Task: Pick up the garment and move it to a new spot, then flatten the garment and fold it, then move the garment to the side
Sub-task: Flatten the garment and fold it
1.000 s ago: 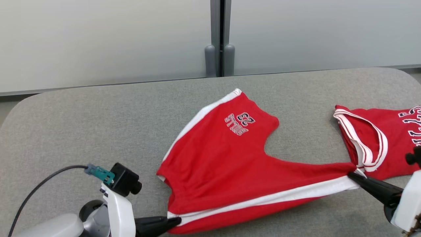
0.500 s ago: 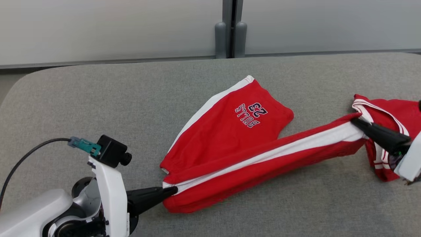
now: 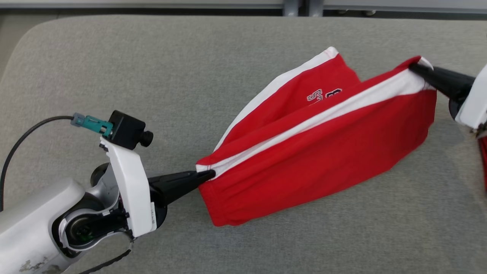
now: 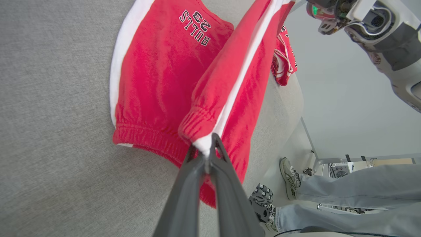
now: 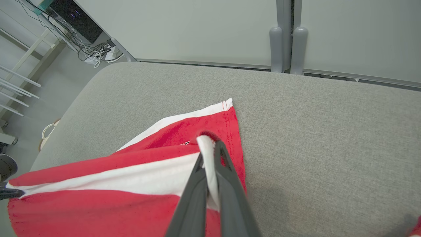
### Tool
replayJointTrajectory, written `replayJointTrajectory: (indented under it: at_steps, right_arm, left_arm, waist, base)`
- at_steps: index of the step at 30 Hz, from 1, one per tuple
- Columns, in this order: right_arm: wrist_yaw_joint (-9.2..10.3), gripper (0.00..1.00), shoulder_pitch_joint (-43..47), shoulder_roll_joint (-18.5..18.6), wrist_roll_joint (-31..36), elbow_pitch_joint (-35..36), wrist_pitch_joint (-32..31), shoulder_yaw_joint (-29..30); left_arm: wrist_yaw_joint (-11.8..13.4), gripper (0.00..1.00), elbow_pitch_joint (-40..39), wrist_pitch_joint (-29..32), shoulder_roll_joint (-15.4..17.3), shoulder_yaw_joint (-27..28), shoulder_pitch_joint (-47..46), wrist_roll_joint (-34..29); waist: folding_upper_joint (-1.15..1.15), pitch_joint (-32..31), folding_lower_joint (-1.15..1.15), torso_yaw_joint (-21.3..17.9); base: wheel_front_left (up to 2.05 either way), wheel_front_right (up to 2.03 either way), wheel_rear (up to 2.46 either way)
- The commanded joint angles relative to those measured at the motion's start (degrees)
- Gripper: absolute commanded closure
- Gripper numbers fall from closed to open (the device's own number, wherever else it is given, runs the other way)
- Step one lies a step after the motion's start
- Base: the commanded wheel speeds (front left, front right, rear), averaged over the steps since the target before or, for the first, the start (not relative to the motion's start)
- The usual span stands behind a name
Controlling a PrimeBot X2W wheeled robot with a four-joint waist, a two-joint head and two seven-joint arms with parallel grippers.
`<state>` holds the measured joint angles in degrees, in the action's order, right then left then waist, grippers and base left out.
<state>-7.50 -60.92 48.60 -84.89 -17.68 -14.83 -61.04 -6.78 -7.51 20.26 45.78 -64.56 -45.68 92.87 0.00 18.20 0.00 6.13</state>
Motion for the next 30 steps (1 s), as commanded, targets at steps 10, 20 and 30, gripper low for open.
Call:
replayJointTrajectory:
  at_steps: [10, 20, 30]
  right_arm:
    - [0.00, 1.00, -8.9, -4.7, 3.3, -8.4, -4.0, -0.6]
    - [0.00, 1.00, -13.5, -8.0, 5.3, -14.9, -4.1, -2.2]
    - [-0.01, 0.62, -13.7, -9.6, 5.4, -15.4, -1.4, -3.7]
  left_arm:
    - [-0.6, 1.00, 4.1, -1.5, -3.5, 1.1, -3.2, -2.7]
    - [-0.8, 1.00, 9.1, -1.7, -8.3, 0.5, -5.9, -5.1]
    - [-0.8, 0.15, 11.1, -2.0, -9.9, 0.2, -6.6, -5.5]
  waist:
    - [0.00, 6.3, 0.00, 6.1]
    - [0.00, 10.9, 0.00, 8.4]
    - [0.00, 12.2, 0.00, 8.7]
  base:
    - [0.00, 0.00, 0.00]
    - [0.00, 0.00, 0.00]
    - [0.00, 0.00, 0.00]
